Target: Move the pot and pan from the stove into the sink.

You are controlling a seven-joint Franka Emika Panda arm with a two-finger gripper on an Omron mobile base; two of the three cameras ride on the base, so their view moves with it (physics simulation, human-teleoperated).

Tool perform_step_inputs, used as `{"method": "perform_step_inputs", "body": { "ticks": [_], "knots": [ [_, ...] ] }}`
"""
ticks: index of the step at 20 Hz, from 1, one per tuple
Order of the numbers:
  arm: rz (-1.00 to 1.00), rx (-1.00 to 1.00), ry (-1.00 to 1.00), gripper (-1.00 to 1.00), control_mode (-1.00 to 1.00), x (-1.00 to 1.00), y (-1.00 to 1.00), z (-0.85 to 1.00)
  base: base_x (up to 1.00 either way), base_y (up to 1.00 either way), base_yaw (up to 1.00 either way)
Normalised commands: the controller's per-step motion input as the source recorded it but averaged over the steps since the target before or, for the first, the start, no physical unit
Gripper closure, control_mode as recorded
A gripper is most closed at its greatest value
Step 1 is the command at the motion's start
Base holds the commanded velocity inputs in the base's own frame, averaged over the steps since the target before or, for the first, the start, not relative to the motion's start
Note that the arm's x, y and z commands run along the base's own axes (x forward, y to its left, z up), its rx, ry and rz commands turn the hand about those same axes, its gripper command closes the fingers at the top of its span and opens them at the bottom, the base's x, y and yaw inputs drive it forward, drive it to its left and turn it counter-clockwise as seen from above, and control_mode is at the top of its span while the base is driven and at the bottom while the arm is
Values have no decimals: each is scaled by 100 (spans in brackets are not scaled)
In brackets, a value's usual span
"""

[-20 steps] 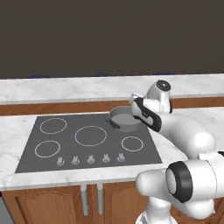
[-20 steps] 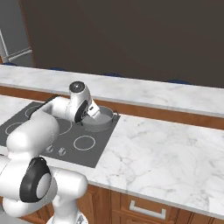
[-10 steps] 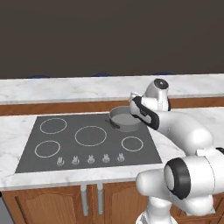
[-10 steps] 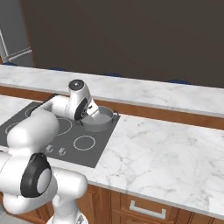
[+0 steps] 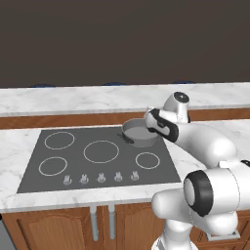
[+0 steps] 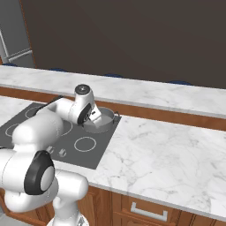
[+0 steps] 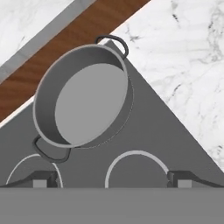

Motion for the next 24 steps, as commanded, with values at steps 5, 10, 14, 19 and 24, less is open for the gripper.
{"method": "perform_step_inputs", "body": {
  "ticks": [5,10,14,19,24],
  "knots": [
    [-3,0,4,-100,-100,9,0,-27,0,0,0],
    [-5,0,2,-100,-100,22,0,-23,0,0,0],
    [-5,0,2,-100,-100,28,0,-21,0,0,0],
    [-3,0,3,-100,-100,30,0,-21,0,0,0],
    [-3,0,5,-100,-100,26,0,-25,0,0,0]
  ]
}}
